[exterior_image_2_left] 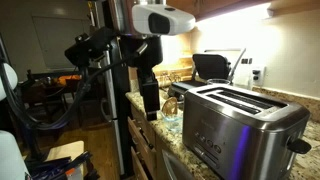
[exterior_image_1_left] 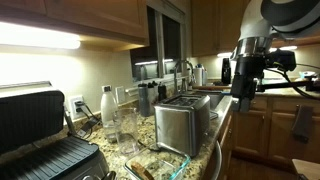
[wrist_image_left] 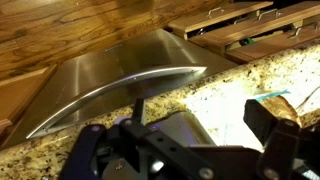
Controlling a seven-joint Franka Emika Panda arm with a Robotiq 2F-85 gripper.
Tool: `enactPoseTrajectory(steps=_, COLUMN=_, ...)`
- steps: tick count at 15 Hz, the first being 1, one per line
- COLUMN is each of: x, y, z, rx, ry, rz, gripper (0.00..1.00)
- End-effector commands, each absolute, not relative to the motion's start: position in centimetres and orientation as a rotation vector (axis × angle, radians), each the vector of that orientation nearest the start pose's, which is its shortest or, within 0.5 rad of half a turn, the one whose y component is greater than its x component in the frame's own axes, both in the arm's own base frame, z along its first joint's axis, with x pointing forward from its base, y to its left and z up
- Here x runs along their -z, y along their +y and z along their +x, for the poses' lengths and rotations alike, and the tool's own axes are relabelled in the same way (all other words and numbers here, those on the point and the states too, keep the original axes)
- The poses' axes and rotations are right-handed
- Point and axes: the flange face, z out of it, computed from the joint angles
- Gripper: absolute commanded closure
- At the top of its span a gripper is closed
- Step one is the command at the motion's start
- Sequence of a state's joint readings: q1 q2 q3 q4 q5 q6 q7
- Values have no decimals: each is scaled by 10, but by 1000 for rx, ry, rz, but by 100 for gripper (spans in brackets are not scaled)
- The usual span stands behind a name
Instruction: Put a slice of bread in the toaster
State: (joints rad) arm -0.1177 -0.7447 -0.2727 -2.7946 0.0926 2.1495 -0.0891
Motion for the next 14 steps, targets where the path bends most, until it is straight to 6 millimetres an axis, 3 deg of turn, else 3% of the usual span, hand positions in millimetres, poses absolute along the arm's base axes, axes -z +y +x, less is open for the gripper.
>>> enactPoseTrajectory(steps=1, x=-411, y=-112, z=304, rx=174, ry=413, rz=-2864, gripper=0)
enactPoseTrajectory(steps=9, x=-405, y=-111, z=305, rx=152, ry=414, rz=-2865, gripper=0)
enactPoseTrajectory(steps=14, x=-406, y=-97, z=313, rx=139, ry=362, rz=-2884, gripper=0)
